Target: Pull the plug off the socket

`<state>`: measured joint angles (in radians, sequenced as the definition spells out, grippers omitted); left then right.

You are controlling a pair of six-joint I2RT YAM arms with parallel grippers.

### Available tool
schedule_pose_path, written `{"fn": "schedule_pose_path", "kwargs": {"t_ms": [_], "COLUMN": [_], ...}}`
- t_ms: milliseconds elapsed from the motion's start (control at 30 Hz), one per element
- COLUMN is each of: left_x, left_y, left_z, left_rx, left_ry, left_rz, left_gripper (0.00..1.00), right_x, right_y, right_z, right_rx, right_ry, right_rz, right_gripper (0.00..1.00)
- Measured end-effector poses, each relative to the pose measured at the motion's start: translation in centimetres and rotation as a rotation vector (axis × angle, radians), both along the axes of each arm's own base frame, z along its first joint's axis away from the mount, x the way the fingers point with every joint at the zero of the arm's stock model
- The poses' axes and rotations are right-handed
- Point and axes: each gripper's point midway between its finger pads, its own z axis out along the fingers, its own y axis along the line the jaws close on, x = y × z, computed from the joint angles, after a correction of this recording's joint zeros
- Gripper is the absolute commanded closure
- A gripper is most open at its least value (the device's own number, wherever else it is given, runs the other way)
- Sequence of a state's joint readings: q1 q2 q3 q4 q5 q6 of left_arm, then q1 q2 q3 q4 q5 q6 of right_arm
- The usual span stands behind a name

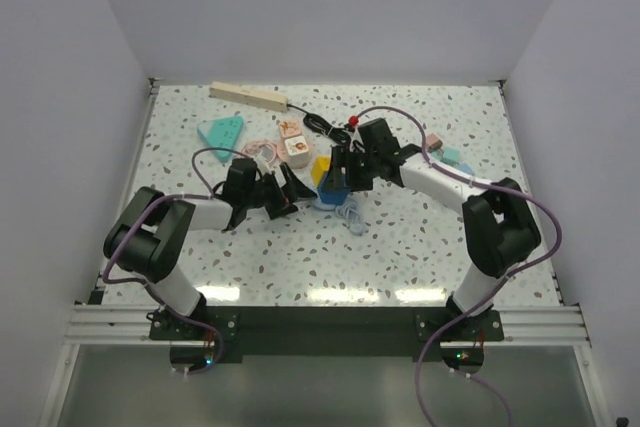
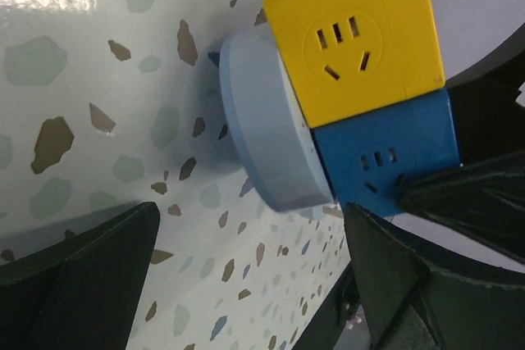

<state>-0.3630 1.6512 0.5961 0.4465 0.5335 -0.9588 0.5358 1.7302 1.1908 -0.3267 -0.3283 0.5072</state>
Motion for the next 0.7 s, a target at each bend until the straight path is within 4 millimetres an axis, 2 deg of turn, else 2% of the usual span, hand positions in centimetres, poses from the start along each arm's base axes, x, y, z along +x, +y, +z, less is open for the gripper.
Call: {"fn": "schedule_pose_path", "kwargs": {"t_ms": [167,233,267,333,367,433,467,533,567,700], "left_x": [0.8,1.2,1.5,1.8,1.9,2.1,2.3,2.5,2.5,2.8], "left_y": [-1.4,-1.6,-1.7,-1.9,-2.1,-2.6,-2.6,-2.5,-2.4,-2.4], "left_z": [0.8,1.1,1.2,1.2,1.4,1.9,1.9,1.3,1.0,0.8], "left_rx": [-0.019,-0.025,-0.026,-0.028,-0.034,-0.047,-0.043,-0.031,-0.025,-0.034], "left_ry": [-0.015,-0.018,-0.018,-0.012,-0.011,-0.019,-0.021,-0.008,-0.004,0.014], "left_rz": [0.033,0.054,0.066,0.083,0.083,0.081,0.092,0.108,0.111,0.134], "left_gripper": [0.01,0.05,0.14,0.25,0.35,0.43,0.5,0.59,0.67,0.81], "right_x": [-0.9,-1.1,-1.1,-1.3,-1.3,-1.3,-1.2,-1.1,-1.1,-1.1], "right_y": [0.5,0.4,0.3,0.3,0.3,0.2,0.1,0.1,0.1,0.2], "right_z": [0.1,0.2,0.2,0.2,0.2,0.2,0.2,0.2,0.2,0.2], "right_rx": [0.029,0.033,0.034,0.035,0.035,0.033,0.034,0.03,0.027,0.019], "right_ry": [0.009,0.006,0.004,0.003,-0.001,-0.007,-0.01,-0.013,-0.015,-0.021], "right_rz": [0.024,0.02,0.017,0.01,0.001,-0.015,-0.02,-0.03,-0.034,-0.046], "right_gripper": [1.0,1.0,1.0,1.0,1.0,1.0,1.0,1.0,1.0,1.0]}}
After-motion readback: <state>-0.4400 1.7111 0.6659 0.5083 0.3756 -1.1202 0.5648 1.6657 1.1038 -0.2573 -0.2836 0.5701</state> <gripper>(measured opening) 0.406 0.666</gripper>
